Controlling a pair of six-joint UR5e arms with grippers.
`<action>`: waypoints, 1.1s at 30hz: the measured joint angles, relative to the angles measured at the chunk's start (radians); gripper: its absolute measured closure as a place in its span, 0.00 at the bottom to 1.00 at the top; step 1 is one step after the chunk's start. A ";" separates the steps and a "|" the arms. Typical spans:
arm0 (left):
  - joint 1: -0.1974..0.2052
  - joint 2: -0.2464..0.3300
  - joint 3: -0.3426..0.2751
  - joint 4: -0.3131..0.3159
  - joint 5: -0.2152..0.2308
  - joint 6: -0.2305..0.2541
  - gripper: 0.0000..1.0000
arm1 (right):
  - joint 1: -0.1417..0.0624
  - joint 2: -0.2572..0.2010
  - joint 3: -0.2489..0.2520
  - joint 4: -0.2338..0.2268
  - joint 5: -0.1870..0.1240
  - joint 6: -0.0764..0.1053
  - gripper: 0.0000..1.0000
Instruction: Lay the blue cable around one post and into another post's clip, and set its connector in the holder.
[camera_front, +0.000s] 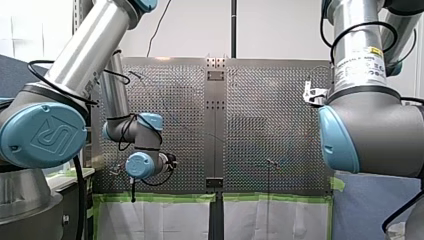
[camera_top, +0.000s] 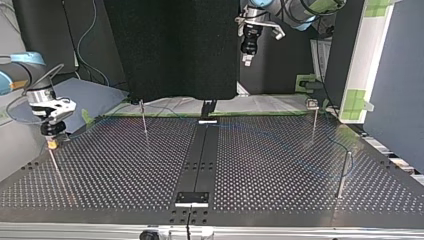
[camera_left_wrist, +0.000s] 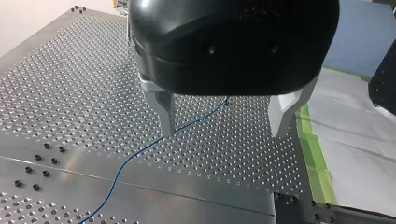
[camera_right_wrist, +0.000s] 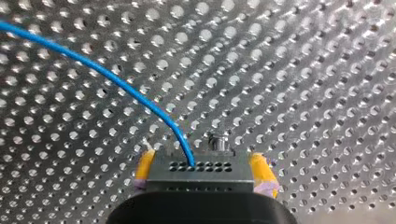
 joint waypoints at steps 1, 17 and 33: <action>0.000 0.000 0.000 0.000 0.000 0.000 0.01 | 0.000 0.000 0.000 0.000 0.000 0.000 0.84; 0.000 0.000 0.000 -0.002 -0.001 0.001 0.01 | 0.010 -0.001 -0.001 0.000 -0.001 -0.019 0.89; 0.004 0.000 0.000 -0.003 -0.001 0.003 0.01 | 0.045 -0.001 -0.001 0.001 -0.005 -0.057 0.89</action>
